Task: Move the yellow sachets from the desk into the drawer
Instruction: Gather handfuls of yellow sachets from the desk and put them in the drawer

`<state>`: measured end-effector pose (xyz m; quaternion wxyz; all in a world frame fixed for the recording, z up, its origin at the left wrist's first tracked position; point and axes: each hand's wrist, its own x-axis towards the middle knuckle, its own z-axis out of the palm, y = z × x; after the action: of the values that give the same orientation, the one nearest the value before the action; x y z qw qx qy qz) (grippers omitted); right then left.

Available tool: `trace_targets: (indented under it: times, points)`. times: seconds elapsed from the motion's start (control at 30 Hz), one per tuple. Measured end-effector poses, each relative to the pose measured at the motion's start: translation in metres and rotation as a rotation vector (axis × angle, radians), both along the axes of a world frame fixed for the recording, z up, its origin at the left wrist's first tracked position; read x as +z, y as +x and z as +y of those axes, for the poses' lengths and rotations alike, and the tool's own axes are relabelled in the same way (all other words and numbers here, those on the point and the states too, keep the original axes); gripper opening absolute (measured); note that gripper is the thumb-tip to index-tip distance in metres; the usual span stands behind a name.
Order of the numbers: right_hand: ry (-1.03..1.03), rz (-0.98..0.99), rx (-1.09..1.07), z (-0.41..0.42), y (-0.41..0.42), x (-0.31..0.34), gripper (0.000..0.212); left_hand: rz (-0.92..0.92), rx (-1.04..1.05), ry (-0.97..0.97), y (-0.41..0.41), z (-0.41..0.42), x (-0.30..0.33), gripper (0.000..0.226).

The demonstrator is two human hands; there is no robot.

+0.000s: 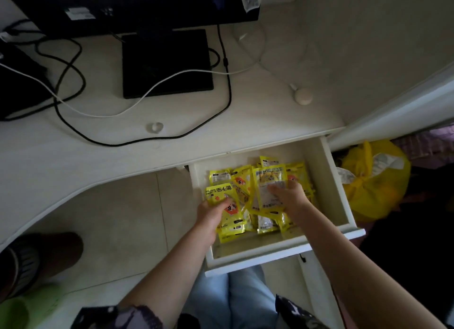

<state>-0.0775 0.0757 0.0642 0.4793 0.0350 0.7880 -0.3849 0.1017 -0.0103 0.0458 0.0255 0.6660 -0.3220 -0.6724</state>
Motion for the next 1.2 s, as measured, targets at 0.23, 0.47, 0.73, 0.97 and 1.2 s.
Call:
trace_targets:
  times: [0.23,0.47,0.73,0.97,1.2]
  points:
    - [0.110,0.077,0.348,-0.028,-0.031,-0.043,0.014,-0.119,0.063,-0.024,-0.025,-0.007,-0.040,0.102]
    - [0.142,0.050,0.486,-0.051,-0.047,-0.065,0.023,-0.071,0.229,-0.040,-0.046,-0.027,-0.055,0.027]
    - [0.180,0.134,0.595,-0.054,-0.058,-0.076,0.025,-0.029,0.201,0.003,-0.057,-0.036,-0.067,0.072]
    - [0.186,0.241,0.659,-0.046,-0.054,-0.065,0.031,-0.206,-0.007,-0.143,-0.045,-0.034,-0.058,0.008]
    - [0.204,0.307,0.674,-0.030,-0.057,-0.034,0.044,-0.176,-0.139,-0.246,-0.036,-0.018,-0.034,0.037]
